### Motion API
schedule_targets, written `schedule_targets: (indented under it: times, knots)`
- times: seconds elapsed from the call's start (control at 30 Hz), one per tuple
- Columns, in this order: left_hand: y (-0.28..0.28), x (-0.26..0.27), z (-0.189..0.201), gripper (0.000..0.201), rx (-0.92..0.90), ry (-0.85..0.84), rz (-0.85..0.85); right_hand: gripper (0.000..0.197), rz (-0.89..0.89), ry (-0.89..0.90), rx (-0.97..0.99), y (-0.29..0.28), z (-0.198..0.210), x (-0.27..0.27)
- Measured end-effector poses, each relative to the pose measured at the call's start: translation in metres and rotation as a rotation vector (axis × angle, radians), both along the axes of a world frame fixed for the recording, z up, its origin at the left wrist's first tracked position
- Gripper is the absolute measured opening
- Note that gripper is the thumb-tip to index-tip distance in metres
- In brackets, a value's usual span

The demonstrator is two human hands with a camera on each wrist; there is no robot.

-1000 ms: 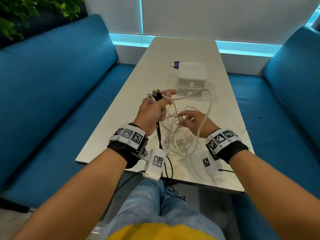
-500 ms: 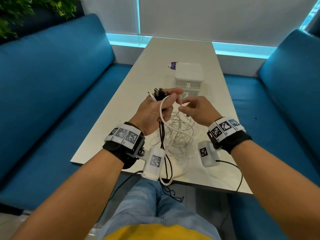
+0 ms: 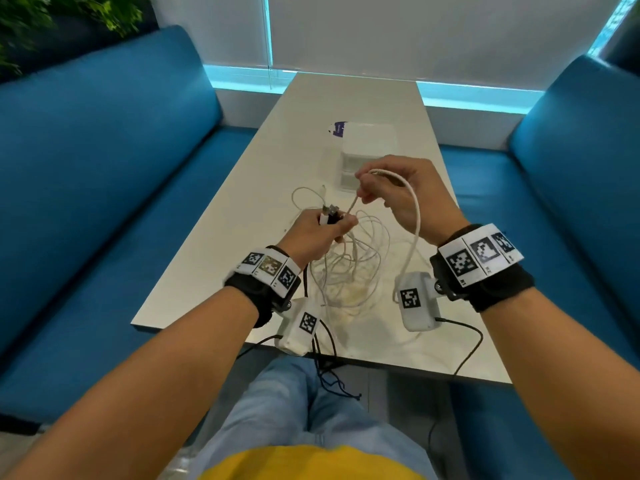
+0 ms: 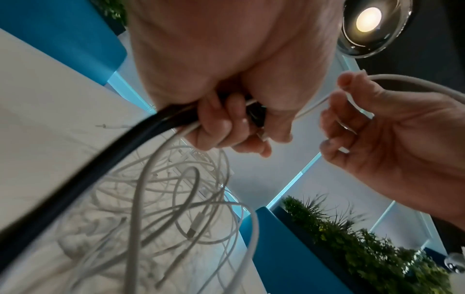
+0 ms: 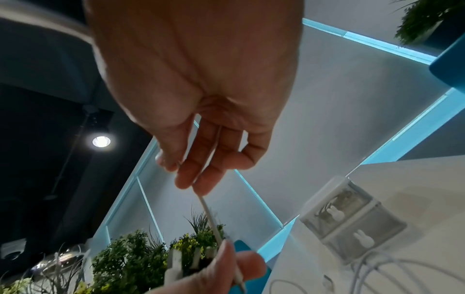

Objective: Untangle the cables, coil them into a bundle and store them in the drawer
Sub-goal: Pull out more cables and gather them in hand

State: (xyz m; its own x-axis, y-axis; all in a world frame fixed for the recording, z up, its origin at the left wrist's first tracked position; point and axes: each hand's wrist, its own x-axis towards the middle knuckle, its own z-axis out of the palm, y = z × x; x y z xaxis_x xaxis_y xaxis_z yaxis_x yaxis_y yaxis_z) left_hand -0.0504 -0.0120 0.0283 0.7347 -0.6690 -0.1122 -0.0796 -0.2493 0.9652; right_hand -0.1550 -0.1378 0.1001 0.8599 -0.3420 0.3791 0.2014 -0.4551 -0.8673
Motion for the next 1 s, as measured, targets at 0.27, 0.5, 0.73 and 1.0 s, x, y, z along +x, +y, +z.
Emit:
schedule_targets:
  times: [0.27, 0.5, 0.73, 1.0]
  knots:
    - [0.0, -0.014, 0.013, 0.018, 0.095, -0.148, -0.187, 0.046, -0.08, 0.495, -0.205, -0.037, 0.001, -0.065]
    - [-0.038, -0.071, 0.037, 0.014, 0.092, -0.223, -0.461, 0.02, -0.068, 0.644, -0.249, -0.017, -0.018, -0.115]
    - [-0.07, -0.114, 0.039, 0.03, 0.209, -0.146, -0.494, 0.027, -0.204, 1.042, -0.161, -0.063, -0.073, -0.218]
    - [-0.112, -0.198, 0.032, 0.048, 0.061, -0.058, -0.671, 0.039, -0.55, 1.202, -0.178, -0.084, -0.17, -0.297]
